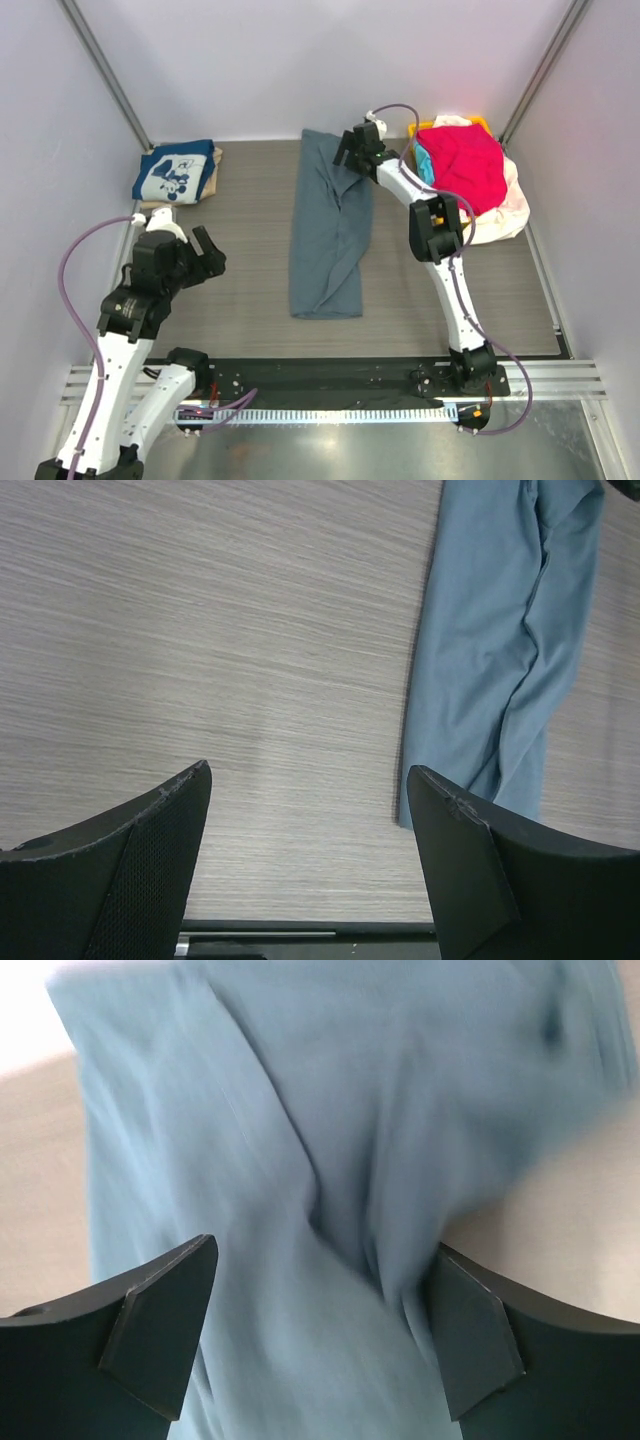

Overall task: Fold and stack the t-shirts
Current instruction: Fold the tshirt

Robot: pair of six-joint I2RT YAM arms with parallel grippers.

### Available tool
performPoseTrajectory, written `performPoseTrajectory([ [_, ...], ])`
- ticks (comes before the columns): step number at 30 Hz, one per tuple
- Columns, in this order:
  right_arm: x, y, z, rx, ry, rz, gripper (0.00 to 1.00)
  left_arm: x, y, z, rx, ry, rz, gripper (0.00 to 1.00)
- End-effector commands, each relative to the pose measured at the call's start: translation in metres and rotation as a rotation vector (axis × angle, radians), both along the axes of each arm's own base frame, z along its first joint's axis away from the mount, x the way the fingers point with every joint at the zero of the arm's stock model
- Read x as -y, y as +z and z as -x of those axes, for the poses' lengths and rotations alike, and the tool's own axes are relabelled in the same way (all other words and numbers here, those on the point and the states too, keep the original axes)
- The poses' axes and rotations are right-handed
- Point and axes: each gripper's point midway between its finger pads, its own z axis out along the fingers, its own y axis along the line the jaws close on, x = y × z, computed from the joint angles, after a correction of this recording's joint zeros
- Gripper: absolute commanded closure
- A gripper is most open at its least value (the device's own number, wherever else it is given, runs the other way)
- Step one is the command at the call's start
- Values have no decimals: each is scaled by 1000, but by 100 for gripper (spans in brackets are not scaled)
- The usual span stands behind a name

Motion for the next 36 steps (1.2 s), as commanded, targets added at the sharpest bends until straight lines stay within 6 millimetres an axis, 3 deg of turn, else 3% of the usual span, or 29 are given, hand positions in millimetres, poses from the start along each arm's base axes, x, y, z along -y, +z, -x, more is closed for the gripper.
performPoseTrajectory([
  [1,22,138,25,145,5,8,12,3,-1,-11,-1,3,13,20],
  [2,32,117,45,75,-9,37,12,5,-8,-14,-35,6,16,20],
  [3,38,119,58,60,-23,41,12,9,-8,-20,-31,6,39,20],
  [4,46,159,77,107,-35,21,12,15,-12,-25,-41,16,73,20],
  [5,55,123,104,12,-41,45,12,21,-27,-32,-89,17,84,21],
  [6,59,124,122,-9,-51,29,12,27,-27,-42,-72,18,102,21],
  [7,66,111,157,-66,-52,28,15,41,-34,-46,-89,-11,107,22],
  [8,66,103,180,-108,-37,18,16,51,-48,-55,-136,-11,113,22],
  [9,58,94,202,-141,-20,2,18,61,-50,-64,-132,-22,116,23],
  [10,61,57,239,-234,-5,28,21,74,-53,-65,-147,-57,115,24],
  [11,57,68,258,-216,14,10,25,82,-47,-71,-142,-73,120,25],
  [12,41,58,282,-247,47,6,27,87,-54,-75,-174,-84,107,26],
  [13,43,33,311,-306,60,19,29,90,-51,-77,-172,-96,103,26],
  [15,30,30,342,-320,102,-15,38,90,-38,-79,-152,-112,85,25],
  [16,21,13,367,-358,124,-24,41,88,-34,-80,-142,-110,74,24],
  [19,5,3,398,-376,160,-54,44,79,-24,-75,-122,-105,37,22],
  [23,-1,-4,415,-378,165,-29,47,72,-30,-62,-134,-100,30,21],
  [29,-3,-22,420,-407,168,4,63,65,-49,-51,-145,-76,28,21],
  [34,-9,-31,434,-422,177,10,73,63,-45,-46,-130,-82,35,21],
  [36,-6,-36,436,-428,168,19,84,62,-43,-45,-122,-81,35,20],
])
